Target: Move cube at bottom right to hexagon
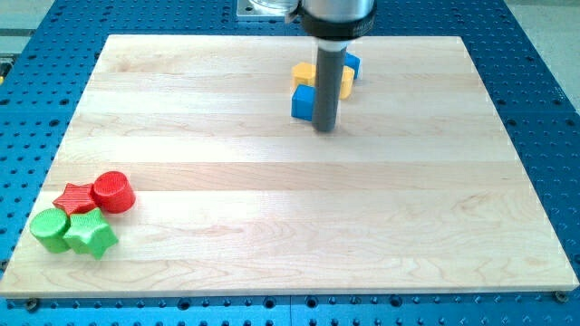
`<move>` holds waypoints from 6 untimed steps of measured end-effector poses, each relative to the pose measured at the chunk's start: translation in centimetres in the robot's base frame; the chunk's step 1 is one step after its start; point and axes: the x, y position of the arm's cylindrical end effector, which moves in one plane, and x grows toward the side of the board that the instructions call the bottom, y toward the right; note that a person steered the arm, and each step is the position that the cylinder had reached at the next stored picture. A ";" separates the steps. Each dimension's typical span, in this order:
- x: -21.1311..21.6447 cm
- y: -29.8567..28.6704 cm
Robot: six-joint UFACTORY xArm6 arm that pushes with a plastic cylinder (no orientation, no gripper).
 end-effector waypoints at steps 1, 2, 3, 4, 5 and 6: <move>1.0 -4.1; -1.2 -2.0; -1.0 2.2; -0.8 0.1; -3.1 -3.4; -3.6 1.8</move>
